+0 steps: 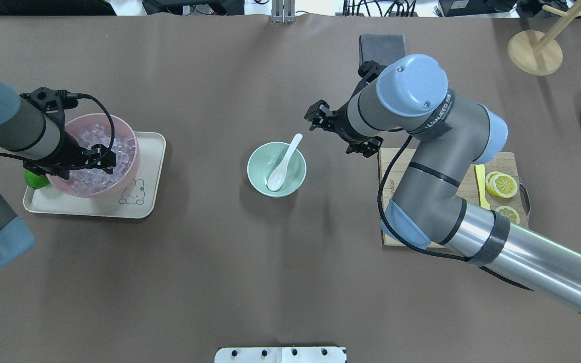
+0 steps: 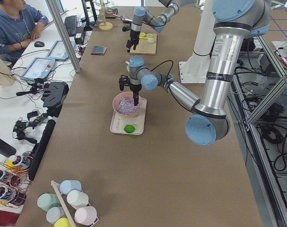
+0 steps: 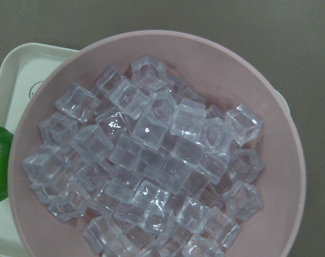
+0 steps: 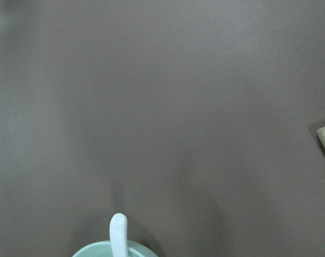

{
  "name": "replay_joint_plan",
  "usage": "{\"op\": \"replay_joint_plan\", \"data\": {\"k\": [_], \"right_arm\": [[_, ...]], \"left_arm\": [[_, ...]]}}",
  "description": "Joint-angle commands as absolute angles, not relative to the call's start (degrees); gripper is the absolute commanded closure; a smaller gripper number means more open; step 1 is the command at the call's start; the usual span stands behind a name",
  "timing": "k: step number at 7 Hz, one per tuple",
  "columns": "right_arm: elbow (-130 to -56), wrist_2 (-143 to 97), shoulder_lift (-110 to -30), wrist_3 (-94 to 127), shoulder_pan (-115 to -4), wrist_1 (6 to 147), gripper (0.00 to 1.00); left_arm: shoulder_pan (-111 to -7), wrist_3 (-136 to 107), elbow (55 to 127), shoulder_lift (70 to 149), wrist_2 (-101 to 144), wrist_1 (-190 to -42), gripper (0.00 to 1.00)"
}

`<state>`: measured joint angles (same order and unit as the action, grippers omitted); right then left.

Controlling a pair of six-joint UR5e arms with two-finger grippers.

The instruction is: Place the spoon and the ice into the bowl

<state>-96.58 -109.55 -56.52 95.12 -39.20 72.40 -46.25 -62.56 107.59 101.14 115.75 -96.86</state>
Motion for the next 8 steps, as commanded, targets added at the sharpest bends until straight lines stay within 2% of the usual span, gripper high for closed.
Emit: {"op": "replay_joint_plan", "data": {"k": [1, 3, 6, 8], "right_arm": [[-97.0, -110.7, -57.0, 93.5, -40.3, 72.5, 0.00], [-98.2, -115.3, -59.1, 90.3, -43.8, 72.5, 0.00], [-104.7, -125.8, -70.5, 76.8, -53.9, 72.6, 0.00], [-106.3, -131.0, -75.5, 70.4, -59.7, 72.6, 0.00]], "left_arm": [[-46.2, -62.3, 105.6, 101.8, 115.8, -96.9, 0.10], [-46.1, -62.3, 104.8, 102.2, 115.8, -96.9, 0.11], [-46.1, -62.3, 103.0, 102.7, 115.8, -96.9, 0.12], [-46.1, -62.4, 102.8, 102.7, 115.8, -96.9, 0.12]]}}
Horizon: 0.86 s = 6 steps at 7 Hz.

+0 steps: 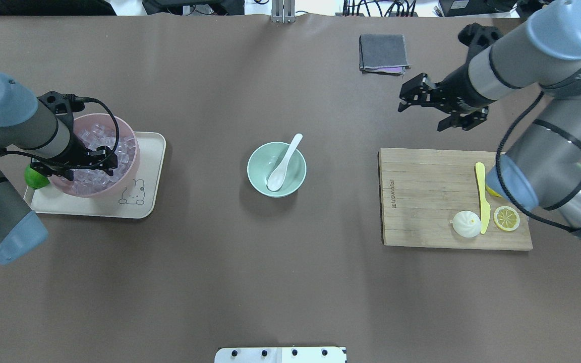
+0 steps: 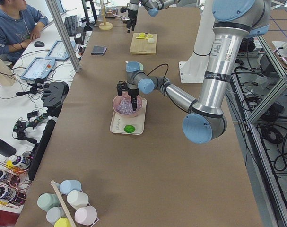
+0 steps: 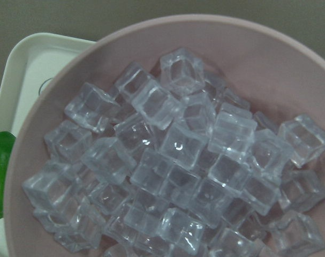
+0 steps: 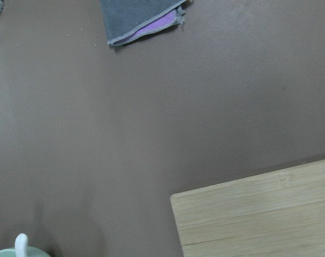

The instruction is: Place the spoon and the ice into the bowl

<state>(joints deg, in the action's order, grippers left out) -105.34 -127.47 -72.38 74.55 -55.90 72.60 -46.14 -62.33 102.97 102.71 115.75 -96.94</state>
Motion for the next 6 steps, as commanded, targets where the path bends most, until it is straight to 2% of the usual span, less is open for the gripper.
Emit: {"op": "replay_joint_plan", "data": {"k": [1, 2, 5, 6], "right_arm": [[-106.3, -133.9, -78.2, 64.9, -63.3, 72.6, 0.00], [-106.3, -135.5, -80.7, 59.5, -66.4, 72.7, 0.00], [-106.3, -138.3, -83.1, 54.9, -70.1, 72.7, 0.00], [-106.3, -138.3, -83.3, 54.9, -70.5, 72.8, 0.00]], "left_arm": [[-46.1, -62.5, 102.8, 102.7, 115.8, -96.9, 0.15], [-46.1, -62.5, 102.8, 102.7, 115.8, -96.9, 0.27], [-46.1, -62.4, 102.5, 102.7, 115.8, -96.9, 0.29], [-46.2, -62.5, 102.5, 102.7, 115.7, -96.9, 0.42]]}}
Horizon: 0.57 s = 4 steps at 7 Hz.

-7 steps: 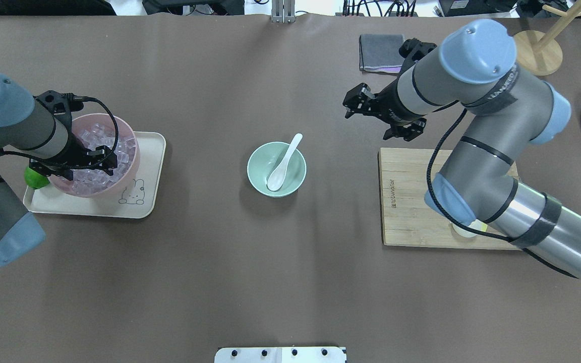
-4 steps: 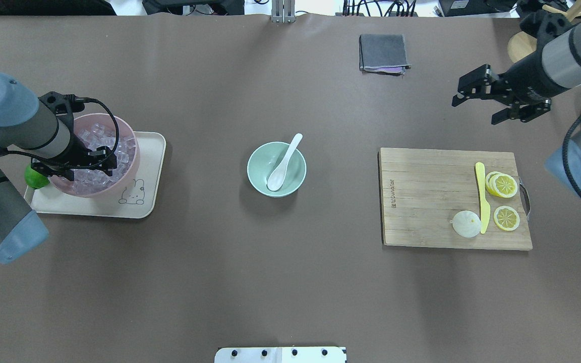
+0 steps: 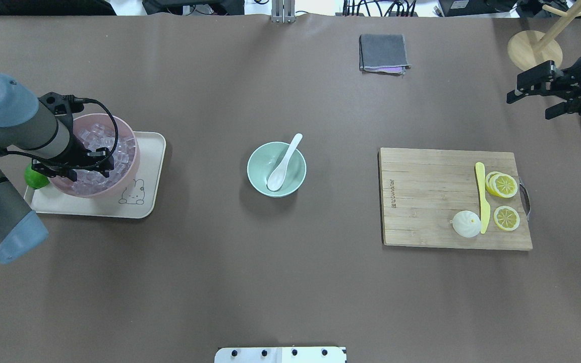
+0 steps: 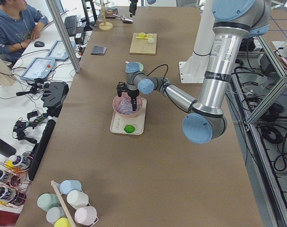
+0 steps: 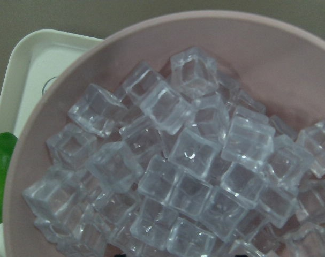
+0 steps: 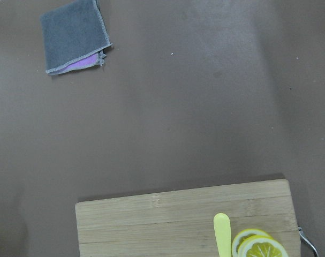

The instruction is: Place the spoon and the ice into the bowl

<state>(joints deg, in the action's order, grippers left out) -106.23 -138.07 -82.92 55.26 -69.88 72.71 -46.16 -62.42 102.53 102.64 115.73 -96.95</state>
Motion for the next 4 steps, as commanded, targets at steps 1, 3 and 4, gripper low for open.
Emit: {"op": "replay_joint_plan", "data": {"k": [1, 3, 4], "right_arm": [[-106.3, -138.3, -83.4, 54.9, -70.6, 72.7, 0.00], [-106.3, -138.7, -84.1, 54.8, -70.9, 72.7, 0.00], [-106.3, -138.7, -84.1, 54.8, -71.0, 72.7, 0.00]], "left_arm": [[-46.2, -62.6, 102.6, 102.7, 115.1, -96.9, 0.68], [-46.2, -62.6, 102.6, 102.7, 114.5, -96.9, 1.00], [-46.3, -62.3, 102.7, 102.7, 114.5, -96.9, 1.00]]}}
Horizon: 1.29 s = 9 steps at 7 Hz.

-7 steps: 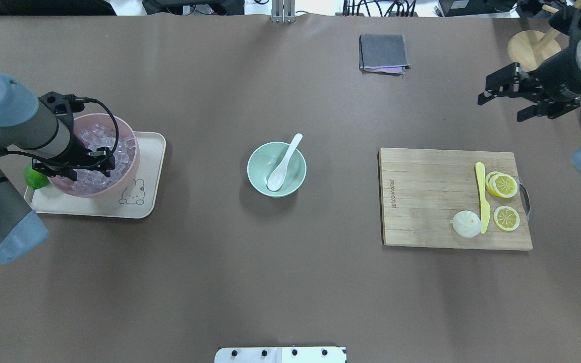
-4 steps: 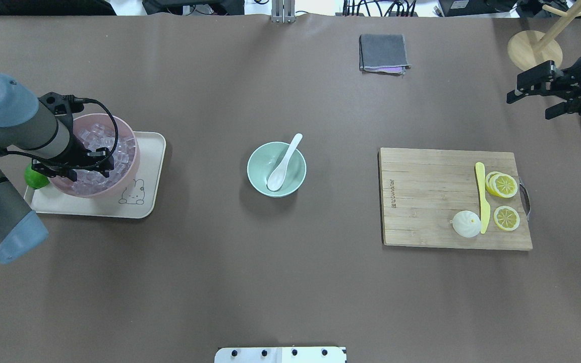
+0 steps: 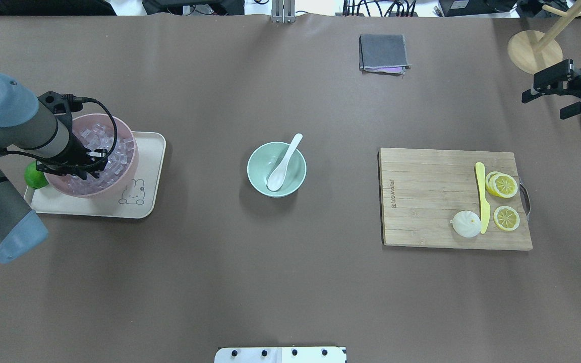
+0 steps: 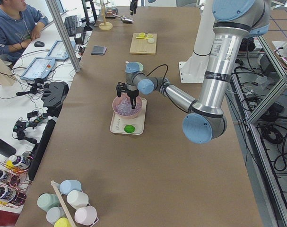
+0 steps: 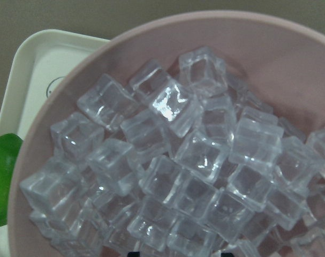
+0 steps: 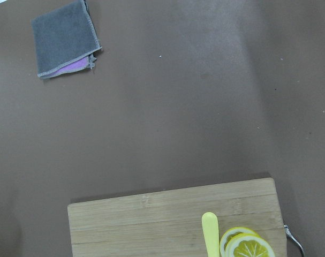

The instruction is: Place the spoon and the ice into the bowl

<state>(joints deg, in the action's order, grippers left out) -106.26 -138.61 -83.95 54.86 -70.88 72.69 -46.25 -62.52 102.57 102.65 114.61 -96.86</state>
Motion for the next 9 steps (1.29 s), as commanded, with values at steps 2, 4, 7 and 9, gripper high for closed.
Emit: {"op": "replay_joint_plan", "data": {"k": [2, 4, 7, 9], "right_arm": [[-106.3, -138.8, -84.1, 54.8, -71.2, 72.7, 0.00], [-106.3, -138.8, -84.1, 54.8, -71.3, 72.7, 0.00], [-106.3, -138.8, -84.3, 54.8, -71.3, 72.7, 0.00], [-106.4, -138.8, -84.6, 54.8, -71.4, 72.7, 0.00]], "left_arm": [[-46.9, -62.1, 103.2, 102.7, 114.5, -96.7, 1.00], [-47.8, -62.1, 104.8, 102.7, 114.7, -96.4, 0.72], [-50.7, -62.1, 104.2, 104.7, 115.0, -95.0, 0.72], [-50.5, -62.1, 103.3, 104.8, 115.0, -95.1, 0.52]]}}
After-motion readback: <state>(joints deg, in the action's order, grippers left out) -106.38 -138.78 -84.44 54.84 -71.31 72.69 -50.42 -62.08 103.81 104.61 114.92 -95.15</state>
